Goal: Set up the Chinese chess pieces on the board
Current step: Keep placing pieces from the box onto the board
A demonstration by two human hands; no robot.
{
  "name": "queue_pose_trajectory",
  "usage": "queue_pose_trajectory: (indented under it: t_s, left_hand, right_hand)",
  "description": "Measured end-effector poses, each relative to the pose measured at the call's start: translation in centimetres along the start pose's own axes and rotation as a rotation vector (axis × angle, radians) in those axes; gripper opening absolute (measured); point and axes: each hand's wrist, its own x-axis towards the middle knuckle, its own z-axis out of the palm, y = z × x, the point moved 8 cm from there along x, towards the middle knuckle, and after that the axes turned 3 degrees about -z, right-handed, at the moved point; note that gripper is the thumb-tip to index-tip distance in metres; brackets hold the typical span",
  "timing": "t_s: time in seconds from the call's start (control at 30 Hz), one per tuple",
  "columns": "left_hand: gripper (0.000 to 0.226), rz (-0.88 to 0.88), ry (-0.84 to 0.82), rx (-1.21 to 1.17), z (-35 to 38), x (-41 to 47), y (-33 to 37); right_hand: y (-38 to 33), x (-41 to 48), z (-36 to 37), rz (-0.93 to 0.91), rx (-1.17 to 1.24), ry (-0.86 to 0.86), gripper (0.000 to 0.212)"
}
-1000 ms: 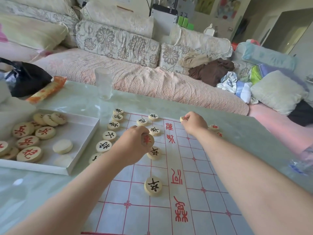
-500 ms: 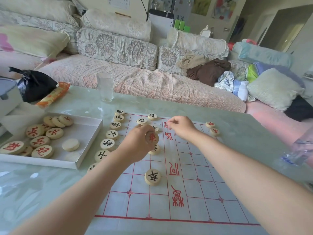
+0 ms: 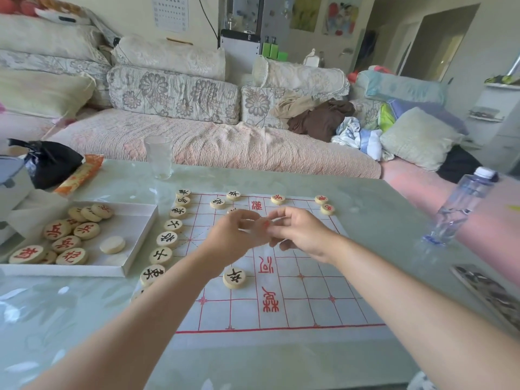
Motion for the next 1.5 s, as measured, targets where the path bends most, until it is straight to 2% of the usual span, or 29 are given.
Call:
queue_pose_trajectory:
  t_s: [0.07, 0.13, 0.23, 0.3, 0.4, 0.57, 0.73, 0.8, 1.07, 1.13, 1.23, 1.37, 1.5]
  left_hand:
    - [0.036, -0.048, -0.083, -0.135, 1.0, -0.5, 0.3]
    - [0.031, -0.087, -0.096, -0.221, 1.7, -1.1, 0.6]
    - [0.023, -0.147, -0.103, -0.287, 3.5, -2.1, 1.0]
    - [0.022, -0.156, -0.122, -0.285, 5.0, -2.6, 1.3]
    - [0.025, -0.104, -0.138, -0.156, 7.2, -3.1, 2.0]
    - [0.032, 0.104, -0.153, 0.336, 10.9, -3.3, 2.9]
    - [0.042, 0.266, -0.289, 0.795, 14.6, -4.5, 1.3]
    - [0.048, 0.265, -0.339, 0.898, 15.4, -4.9, 0.7]
    - [0.054, 0.271, -0.447, 0.993, 17.0, -5.6, -0.9]
    - [0.054, 0.268, -0.449, 0.995, 17.1, -5.7, -1.0]
    - [0.053, 0.286, -0.436, 0.987, 17.1, -5.8, -1.0]
    - [0.048, 0.309, -0.390, 0.934, 16.6, -6.0, -1.1]
    - [0.042, 0.345, -0.306, 0.897, 14.8, -5.8, -1.0]
  right_hand:
    - [-0.3, -1.0, -1.0, -0.022, 0.016, 0.016, 0.022]
    - [-0.5, -2.3, -1.6, -0.052, -0.038, 0.014, 0.028]
    - [-0.8, -4.4, -2.5, -0.093, -0.182, 0.023, 0.042]
    - [-0.8, -5.8, -3.3, -0.103, -0.255, 0.032, 0.043]
    - [-0.4, -7.8, -5.5, -0.083, -0.341, 0.093, 0.042]
    - [2.5, -11.8, -10.9, -0.022, -0.598, 0.155, 0.041]
    - [5.6, -16.8, -13.8, 0.088, -0.695, 0.137, 0.029]
    - [6.7, -18.2, -14.4, 0.103, -0.733, 0.137, 0.027]
    - [8.8, -20.7, -15.3, 0.099, -0.812, 0.219, 0.028]
    - [9.0, -20.8, -15.0, 0.142, -0.889, 0.179, 0.028]
    - [8.4, -20.7, -14.7, 0.176, -1.012, 0.154, 0.027]
    - [6.5, -19.8, -14.1, 0.113, -0.963, 0.218, 0.029]
    - [5.2, -17.8, -12.1, 0.052, -0.927, 0.189, 0.026]
